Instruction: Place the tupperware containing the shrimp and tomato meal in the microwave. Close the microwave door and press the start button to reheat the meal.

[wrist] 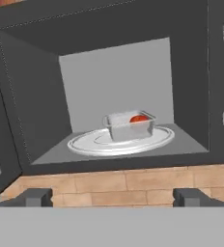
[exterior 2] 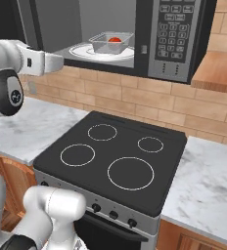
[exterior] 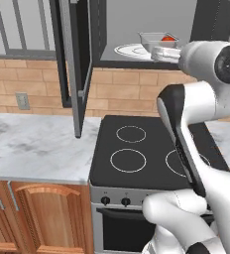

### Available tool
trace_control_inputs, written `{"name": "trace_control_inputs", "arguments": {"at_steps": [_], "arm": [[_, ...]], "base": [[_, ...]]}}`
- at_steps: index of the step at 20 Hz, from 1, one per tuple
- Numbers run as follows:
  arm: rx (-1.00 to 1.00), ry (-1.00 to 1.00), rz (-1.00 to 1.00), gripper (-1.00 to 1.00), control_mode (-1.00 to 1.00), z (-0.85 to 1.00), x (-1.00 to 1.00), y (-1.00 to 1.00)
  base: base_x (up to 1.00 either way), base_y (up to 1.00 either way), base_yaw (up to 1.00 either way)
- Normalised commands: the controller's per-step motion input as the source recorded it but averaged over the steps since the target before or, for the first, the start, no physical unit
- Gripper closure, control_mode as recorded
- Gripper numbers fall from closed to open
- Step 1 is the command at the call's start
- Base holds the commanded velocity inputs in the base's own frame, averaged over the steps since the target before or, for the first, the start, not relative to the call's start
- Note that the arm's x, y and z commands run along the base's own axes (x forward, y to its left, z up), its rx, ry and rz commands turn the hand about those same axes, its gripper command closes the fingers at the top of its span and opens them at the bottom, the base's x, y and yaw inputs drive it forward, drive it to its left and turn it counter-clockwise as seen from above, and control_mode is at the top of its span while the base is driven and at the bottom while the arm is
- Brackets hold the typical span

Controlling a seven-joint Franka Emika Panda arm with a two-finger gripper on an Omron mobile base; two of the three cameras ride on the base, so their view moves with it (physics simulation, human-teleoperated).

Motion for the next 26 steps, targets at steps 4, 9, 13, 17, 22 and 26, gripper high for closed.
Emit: {"name": "trace_control_inputs", "arguments": {"at_steps": [4, 9, 13, 17, 22, 26], "arm": [[-0.68, 0.18, 0.31, -1.00, -1.00, 0.00, -1.00, 0.30], [-0.69, 0.25, 0.31, -1.00, -1.00, 0.00, -1.00, 0.22], [-0.69, 0.23, 0.23, -1.00, -1.00, 0.00, -0.96, 0.35], [-0.57, 0.04, 0.05, -1.00, -1.00, -0.03, -0.51, 0.77], [-0.28, -0.23, 0.00, -1.00, -1.00, -0.35, -0.11, 0.70], [-0.14, -0.34, 0.00, -1.00, -1.00, -0.67, 0.00, 0.49]], "base": [[0.00, 0.00, 0.00], [0.00, 0.00, 0.00], [0.00, 0.00, 0.00], [0.00, 0.00, 0.00], [0.00, 0.00, 0.00], [0.00, 0.00, 0.00]]}}
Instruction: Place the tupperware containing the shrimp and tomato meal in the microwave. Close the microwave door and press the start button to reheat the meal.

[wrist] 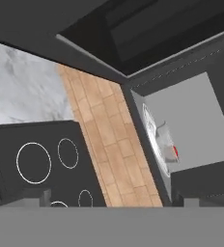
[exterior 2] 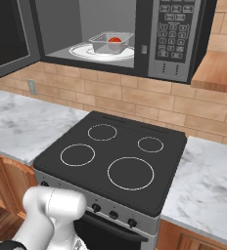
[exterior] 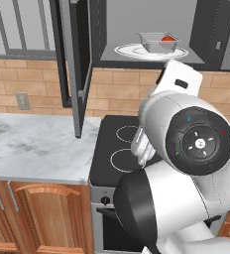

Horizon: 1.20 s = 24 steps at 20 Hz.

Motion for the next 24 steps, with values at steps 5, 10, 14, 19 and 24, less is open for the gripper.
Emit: {"name": "trace_control_inputs", "arguments": {"at_steps": [5, 10, 14, 19, 24], "arm": [[-0.09, -0.40, 0.00, -1.00, -1.00, -0.68, -0.01, 0.44], [-0.07, -0.19, -0.01, -1.00, -1.00, -0.01, -0.21, 0.62], [-0.13, -0.06, -0.05, -1.00, -1.00, 0.00, -0.01, 0.93], [-0.14, -0.03, -0.06, -1.00, -1.00, 0.00, 0.00, 1.00], [-0.11, 0.00, -0.07, -1.00, -1.00, 0.00, 0.03, 0.91]], "base": [[0.00, 0.00, 0.00], [0.00, 0.00, 0.00], [0.00, 0.00, 0.00], [0.00, 0.00, 0.00], [0.00, 0.00, 0.00]]}}
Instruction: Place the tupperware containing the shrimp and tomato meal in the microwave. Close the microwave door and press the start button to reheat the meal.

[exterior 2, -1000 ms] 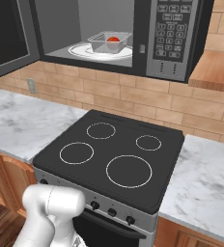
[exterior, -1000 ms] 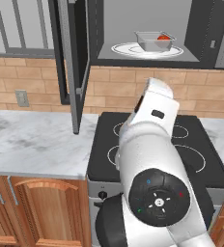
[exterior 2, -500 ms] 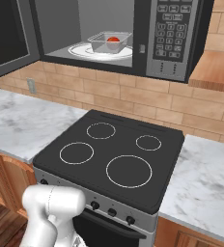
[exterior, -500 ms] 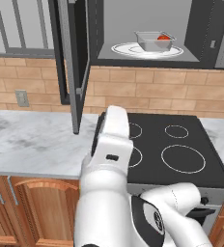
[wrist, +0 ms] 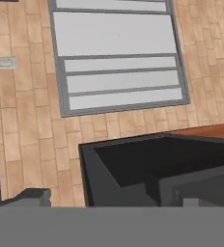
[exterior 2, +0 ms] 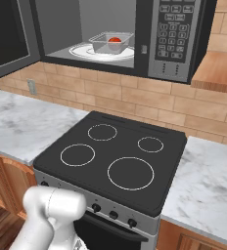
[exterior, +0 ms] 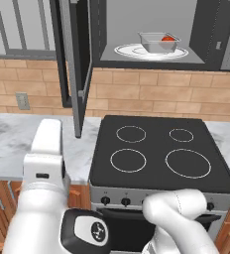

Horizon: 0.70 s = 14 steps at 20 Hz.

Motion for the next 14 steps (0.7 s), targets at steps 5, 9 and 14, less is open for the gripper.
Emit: {"name": "trace_control_inputs", "arguments": {"at_steps": [5, 9, 14], "arm": [[-0.08, 0.00, -0.08, -1.00, -1.00, 0.00, 0.34, 0.64], [-0.03, 0.00, -0.11, -1.00, -1.00, 0.00, 0.58, 0.37], [-0.03, 0.00, -0.16, -1.00, -1.00, 0.00, 0.70, 0.16]], "base": [[0.00, 0.00, 0.00], [0.00, 0.00, 0.00], [0.00, 0.00, 0.00]]}}
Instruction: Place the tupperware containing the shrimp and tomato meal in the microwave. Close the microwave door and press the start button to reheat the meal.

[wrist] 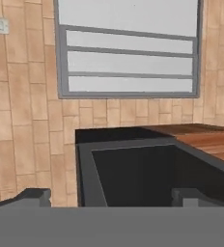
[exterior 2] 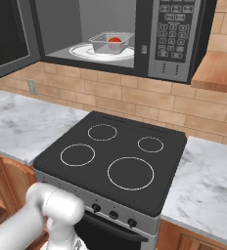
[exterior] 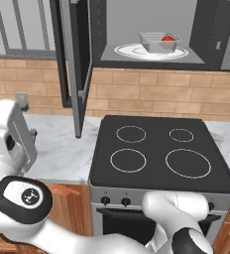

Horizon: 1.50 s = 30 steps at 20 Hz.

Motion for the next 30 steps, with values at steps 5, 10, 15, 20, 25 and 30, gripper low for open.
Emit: {"name": "trace_control_inputs", "arguments": {"at_steps": [5, 10, 15, 20, 25, 30], "arm": [[-0.02, 0.00, -0.18, -1.00, -1.00, 0.00, 0.75, 0.00], [-0.07, 0.00, -0.21, -1.00, -1.00, 0.00, 0.73, 0.01], [-0.06, 0.00, -0.32, -1.00, -1.00, 0.00, 0.33, -0.14], [-0.02, 0.00, -0.40, -1.00, -1.00, 0.22, 0.00, -0.58], [0.00, 0.00, -0.37, -1.00, -1.00, 0.41, 0.00, -0.81], [0.00, 0.00, -0.34, -1.00, -1.00, 0.25, -0.01, -0.96]], "base": [[0.00, 0.00, 0.00], [0.00, 0.00, 0.00], [0.00, 0.00, 0.00], [0.00, 0.00, 0.00], [0.00, 0.00, 0.00], [0.00, 0.00, 0.00]]}}
